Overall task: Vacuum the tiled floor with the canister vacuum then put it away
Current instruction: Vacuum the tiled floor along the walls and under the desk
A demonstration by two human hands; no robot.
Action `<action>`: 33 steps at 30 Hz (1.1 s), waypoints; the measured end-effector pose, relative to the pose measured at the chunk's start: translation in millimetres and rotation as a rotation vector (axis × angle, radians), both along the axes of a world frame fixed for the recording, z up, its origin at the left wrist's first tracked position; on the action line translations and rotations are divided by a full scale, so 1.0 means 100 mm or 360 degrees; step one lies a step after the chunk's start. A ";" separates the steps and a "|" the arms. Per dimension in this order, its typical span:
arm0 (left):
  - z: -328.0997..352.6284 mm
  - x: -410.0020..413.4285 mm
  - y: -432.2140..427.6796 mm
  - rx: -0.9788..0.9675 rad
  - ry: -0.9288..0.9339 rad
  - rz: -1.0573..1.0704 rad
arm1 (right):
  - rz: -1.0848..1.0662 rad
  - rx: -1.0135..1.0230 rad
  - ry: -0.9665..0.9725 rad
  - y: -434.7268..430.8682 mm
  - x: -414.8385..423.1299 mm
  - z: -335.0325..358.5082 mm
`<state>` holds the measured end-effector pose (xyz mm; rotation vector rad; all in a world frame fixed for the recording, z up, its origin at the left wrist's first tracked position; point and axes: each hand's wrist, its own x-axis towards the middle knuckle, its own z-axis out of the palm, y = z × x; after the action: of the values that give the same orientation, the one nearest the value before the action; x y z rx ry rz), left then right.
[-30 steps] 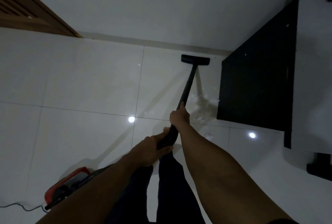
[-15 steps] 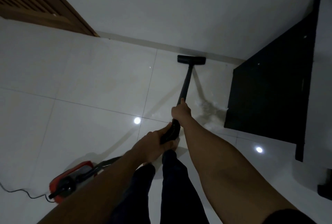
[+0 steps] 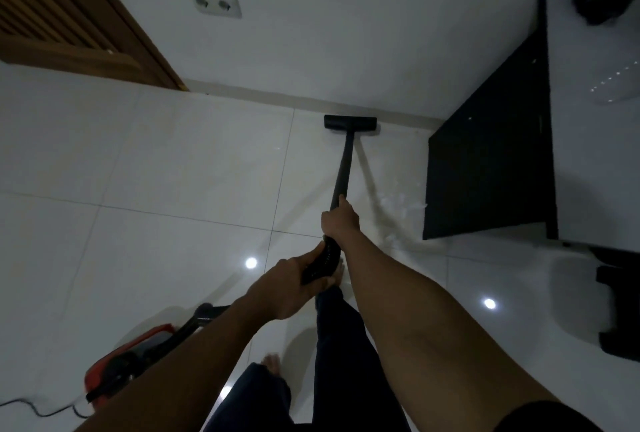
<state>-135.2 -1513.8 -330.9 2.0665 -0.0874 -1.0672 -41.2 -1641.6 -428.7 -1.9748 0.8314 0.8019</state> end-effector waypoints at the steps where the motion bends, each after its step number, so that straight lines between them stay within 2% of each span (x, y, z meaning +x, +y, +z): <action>1: -0.03 -0.10 0.03 -0.0010 -0.0011 -0.0001 | -0.0004 0.0002 -0.0020 0.01 -0.09 0.00; 6: -0.10 -1.01 0.45 -0.0012 -0.0141 -0.0149 | -0.0038 -0.0021 -0.0111 0.31 -1.00 0.07; 10: -0.06 -1.72 0.67 0.0003 -0.0136 -0.0158 | -0.0121 0.0000 -0.0154 0.54 -1.74 0.08; 15: 0.02 -2.58 0.78 -0.0011 -0.0138 -0.0190 | -0.0066 0.0034 -0.0129 0.61 -2.64 0.13; 19: 0.09 -3.24 0.63 -0.0006 -0.0088 -0.0286 | -0.0049 0.0081 -0.0100 0.46 -3.39 0.14; 24: -0.05 -4.01 0.41 0.0122 -0.0161 -0.0369 | -0.0050 0.0104 -0.0058 0.24 -4.18 0.08; 26: -0.11 -4.34 0.33 0.0143 -0.0080 -0.0389 | -0.0034 0.0087 -0.0027 0.15 -4.53 0.04; 31: 0.12 -5.22 -0.09 0.0016 -0.0004 -0.0433 | 0.0012 0.0052 0.0020 -0.22 -5.50 0.02; 33: 0.19 -5.60 -0.26 0.0145 0.0015 -0.0497 | 0.0034 0.0054 0.0032 -0.38 -5.89 0.04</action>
<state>-695.1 -1539.4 -311.7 2.1761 -0.3737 -1.2883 -630.3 -1679.2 -424.2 -1.9515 0.8047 0.8443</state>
